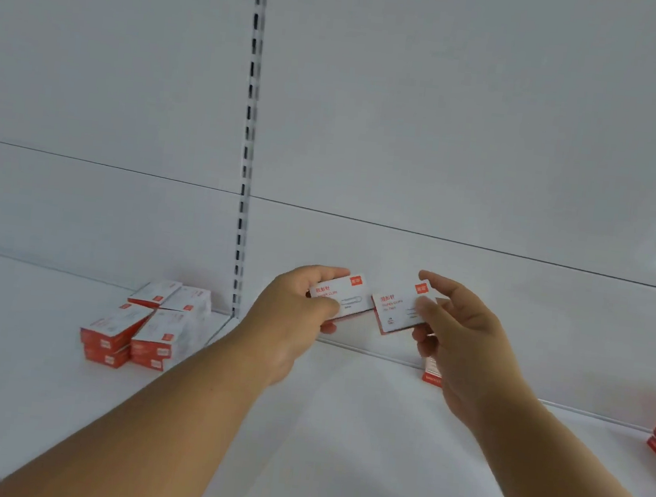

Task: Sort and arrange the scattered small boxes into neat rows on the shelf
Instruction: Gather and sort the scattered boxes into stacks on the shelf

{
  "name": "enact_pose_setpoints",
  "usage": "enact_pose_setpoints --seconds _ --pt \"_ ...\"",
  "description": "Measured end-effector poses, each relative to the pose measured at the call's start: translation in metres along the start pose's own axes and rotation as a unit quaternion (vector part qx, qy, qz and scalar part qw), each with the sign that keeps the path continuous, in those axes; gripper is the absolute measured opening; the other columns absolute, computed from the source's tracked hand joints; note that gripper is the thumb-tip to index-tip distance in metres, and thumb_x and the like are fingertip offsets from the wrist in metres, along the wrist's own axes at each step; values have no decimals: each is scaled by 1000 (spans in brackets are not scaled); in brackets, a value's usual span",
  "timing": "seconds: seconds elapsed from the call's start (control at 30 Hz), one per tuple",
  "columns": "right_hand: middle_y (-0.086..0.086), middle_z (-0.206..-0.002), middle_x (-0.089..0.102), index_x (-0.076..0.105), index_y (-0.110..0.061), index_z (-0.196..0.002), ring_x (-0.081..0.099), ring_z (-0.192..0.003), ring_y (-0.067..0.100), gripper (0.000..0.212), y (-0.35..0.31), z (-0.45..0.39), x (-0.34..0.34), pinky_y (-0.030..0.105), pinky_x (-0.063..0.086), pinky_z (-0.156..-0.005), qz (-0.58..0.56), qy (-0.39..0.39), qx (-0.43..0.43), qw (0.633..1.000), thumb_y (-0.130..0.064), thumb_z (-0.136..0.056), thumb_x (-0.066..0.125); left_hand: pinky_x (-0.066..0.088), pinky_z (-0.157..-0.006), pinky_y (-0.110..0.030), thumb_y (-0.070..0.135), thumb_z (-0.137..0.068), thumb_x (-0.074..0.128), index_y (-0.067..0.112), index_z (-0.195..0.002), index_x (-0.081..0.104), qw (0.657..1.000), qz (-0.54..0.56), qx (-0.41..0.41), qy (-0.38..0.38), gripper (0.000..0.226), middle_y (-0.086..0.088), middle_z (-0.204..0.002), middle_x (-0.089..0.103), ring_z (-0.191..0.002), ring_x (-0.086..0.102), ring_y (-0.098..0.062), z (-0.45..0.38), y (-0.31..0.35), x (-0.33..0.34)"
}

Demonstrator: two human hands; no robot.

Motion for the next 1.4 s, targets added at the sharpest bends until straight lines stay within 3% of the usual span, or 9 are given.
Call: enact_pose_setpoints --seconds 0.2,0.4,0.5,0.6,0.7,0.8,0.93,1.07,1.4 --pt "7 -88 73 63 -15 -95 63 -76 20 6 -11 -12 99 32 46 -65 83 -38 25 995 -16 -90 67 62 -70 -34 -3 -88 65 15 -106 74 996 -59 -38 48 27 -6 -102 73 -88 72 -22 -16 8 -116" --pt "6 -79 74 70 -10 -86 61 -60 13 8 14 -25 228 22 47 -54 172 -92 68 978 -15 -90 66 62 -71 -45 8 -80 73 17 -75 71 970 -189 -59 139 11 -5 -76 75 -68 74 -23 -46 -14 -230" --pt "3 -76 72 70 -8 -87 56 -55 13 13 28 -31 262 19 41 -45 273 -97 72 955 -20 -90 66 62 -68 -48 3 -78 71 12 -72 69 971 -177 -93 131 11 -11 -77 74 -66 74 -29 -57 -38 -252" --pt "-1 -81 72 68 -9 -90 60 -61 9 17 36 -34 278 19 43 -48 380 -114 79 915 -26 -93 62 61 -72 -41 15 -81 71 12 -74 68 958 -251 -86 111 8 -6 -77 73 -72 72 -23 -67 -50 -257" --pt "-2 -89 70 66 -15 -92 64 -73 12 12 37 -35 285 24 52 -58 483 -107 52 868 -27 -91 64 52 -63 -31 31 -84 69 13 -79 67 902 -422 -27 84 18 0 -76 69 -71 65 -16 -73 -38 -256" --pt "-4 -95 63 60 -20 -94 62 -80 13 13 30 -32 287 27 53 -65 512 -69 11 856 -30 -88 67 42 -55 -26 31 -86 65 18 -81 61 877 -472 31 77 15 5 -77 63 -69 58 -12 -70 -24 -250" --pt "-2 -103 61 60 -21 -102 57 -83 13 16 6 -25 277 25 44 -68 516 -18 -52 854 -30 -89 62 46 -65 -25 33 -87 65 24 -89 57 875 -462 138 52 13 7 -89 59 -79 58 -14 -58 -1 -222" --pt "-4 -101 59 61 -21 -98 55 -84 13 9 -27 -7 241 24 40 -71 536 39 -99 838 -27 -90 59 46 -72 -23 36 -89 65 27 -101 59 879 -428 201 -58 17 9 -102 56 -90 59 -13 -41 9 -178" --pt "-11 -98 55 62 -25 -102 54 -83 9 15 -59 61 83 23 39 -71 601 146 -47 784 -30 -88 63 51 -82 -28 43 -87 63 29 -105 59 841 -395 279 -241 23 10 -102 61 -91 59 -13 20 19 -28"
Point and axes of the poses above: each hand's wrist, its own z-axis away from the middle knuckle, its own x-axis out of the palm, y = z × x, the point moved 7 cm from there along -z, towards the middle knuckle
